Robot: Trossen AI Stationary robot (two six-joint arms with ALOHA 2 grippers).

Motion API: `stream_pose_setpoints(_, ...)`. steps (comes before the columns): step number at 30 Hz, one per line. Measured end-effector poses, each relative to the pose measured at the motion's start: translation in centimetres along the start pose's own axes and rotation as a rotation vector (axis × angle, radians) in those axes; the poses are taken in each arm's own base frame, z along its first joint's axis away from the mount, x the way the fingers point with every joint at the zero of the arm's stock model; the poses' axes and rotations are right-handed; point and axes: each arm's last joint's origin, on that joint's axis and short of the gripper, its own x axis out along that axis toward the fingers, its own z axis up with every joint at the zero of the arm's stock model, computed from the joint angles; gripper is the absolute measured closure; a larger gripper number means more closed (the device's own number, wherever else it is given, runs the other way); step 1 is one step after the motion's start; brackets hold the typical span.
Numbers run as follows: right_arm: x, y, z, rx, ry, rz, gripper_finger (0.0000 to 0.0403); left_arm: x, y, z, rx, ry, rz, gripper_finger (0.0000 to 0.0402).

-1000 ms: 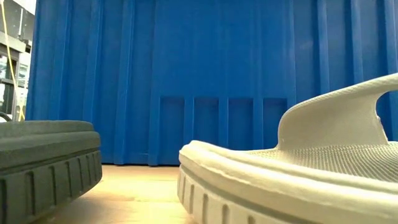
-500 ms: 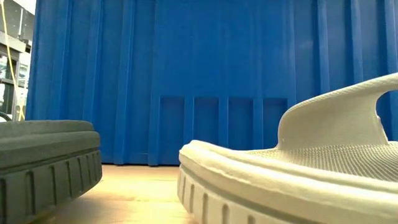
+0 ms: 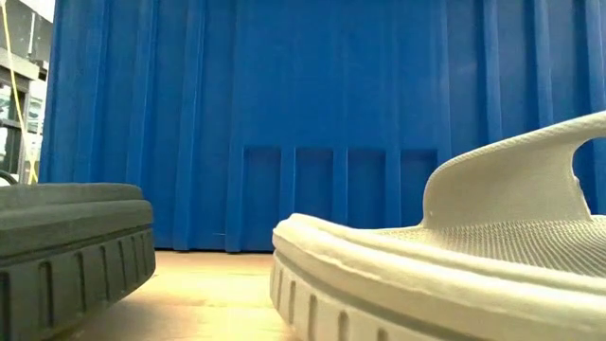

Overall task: Pick and place slides into bin
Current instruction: Put the right white slipper into the bin

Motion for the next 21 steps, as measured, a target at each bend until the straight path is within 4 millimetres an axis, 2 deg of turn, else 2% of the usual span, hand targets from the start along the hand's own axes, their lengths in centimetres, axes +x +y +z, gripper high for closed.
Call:
stream_pose_setpoints(6,-1.1,0.4,0.6,0.085,0.067,0.026,0.0395,0.0,-0.1,-0.1,0.001,0.029,-0.023,0.0341)
stream_pose_setpoints(11,-3.9,1.2,1.4,0.126,0.145,0.021,0.0398,-0.1,0.0,-0.7,0.01,0.155,-0.088,0.0336)
stream_pose_setpoints(16,-7.1,1.6,2.4,0.162,0.195,-0.01,0.0401,-0.4,0.5,-1.4,0.006,0.316,-0.082,0.0332)
stream_pose_setpoints(18,-8.1,1.5,2.7,0.16,0.213,-0.042,0.0401,-0.6,0.5,-1.5,0.0,0.377,-0.083,0.0322)
stream_pose_setpoints(21,-9.6,2.4,3.6,0.152,0.244,-0.098,0.0401,-0.9,0.1,-0.7,-0.007,0.362,-0.087,0.0292)
